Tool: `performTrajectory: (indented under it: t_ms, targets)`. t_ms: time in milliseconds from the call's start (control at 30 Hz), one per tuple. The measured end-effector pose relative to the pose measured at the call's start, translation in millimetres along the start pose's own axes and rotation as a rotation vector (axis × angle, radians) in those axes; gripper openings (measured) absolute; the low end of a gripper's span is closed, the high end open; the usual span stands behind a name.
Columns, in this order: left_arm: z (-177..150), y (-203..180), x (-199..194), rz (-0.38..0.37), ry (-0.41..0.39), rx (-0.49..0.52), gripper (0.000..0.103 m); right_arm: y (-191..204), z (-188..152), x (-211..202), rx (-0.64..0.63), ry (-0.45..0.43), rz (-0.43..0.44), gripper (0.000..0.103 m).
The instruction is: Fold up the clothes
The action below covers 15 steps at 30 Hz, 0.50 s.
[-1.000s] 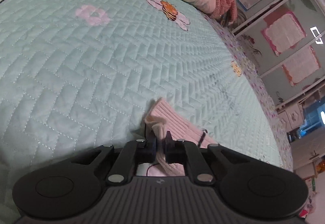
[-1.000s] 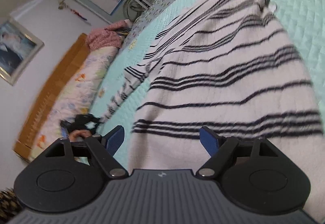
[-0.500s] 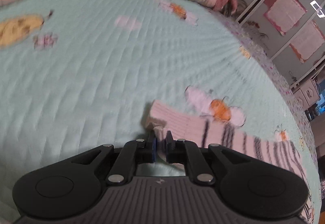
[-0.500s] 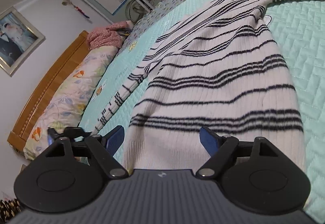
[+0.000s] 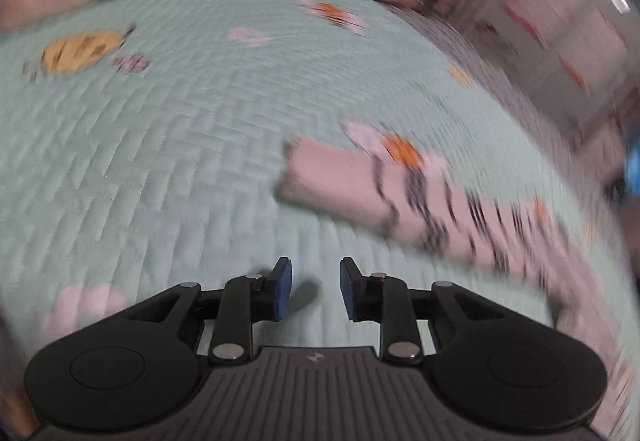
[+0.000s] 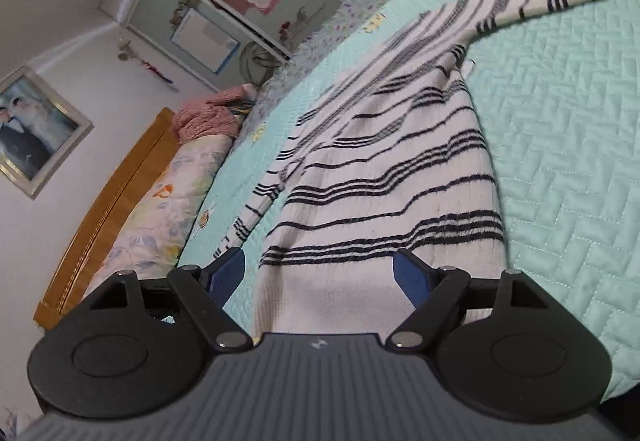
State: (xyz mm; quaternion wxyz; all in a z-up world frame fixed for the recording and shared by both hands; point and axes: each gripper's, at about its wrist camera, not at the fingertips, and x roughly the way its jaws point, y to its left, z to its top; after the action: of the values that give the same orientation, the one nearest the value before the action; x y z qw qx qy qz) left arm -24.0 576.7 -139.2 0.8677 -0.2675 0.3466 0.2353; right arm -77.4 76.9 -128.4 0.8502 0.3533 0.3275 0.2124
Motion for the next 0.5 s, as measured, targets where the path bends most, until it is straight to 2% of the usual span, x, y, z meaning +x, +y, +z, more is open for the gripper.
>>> performTrajectory:
  t_ms: [167, 300, 500]
  targets:
    - [-47.5, -58.9, -26.4, -0.068, 0.068, 0.243, 0.035, 10.1, -9.7, -0.1, -0.044, 0.036, 0.000, 0.084]
    - [-87.1, -112.1, -37.2, -0.085, 0.142, 0.416, 0.042, 10.5, -21.9, 4.7, -0.029, 0.094, -0.009, 0.084]
    - [-138.2, -163.4, -46.9, -0.124, 0.233, 0.580, 0.044, 8.5, -33.0, -1.4, -0.004, 0.115, -0.030, 0.084]
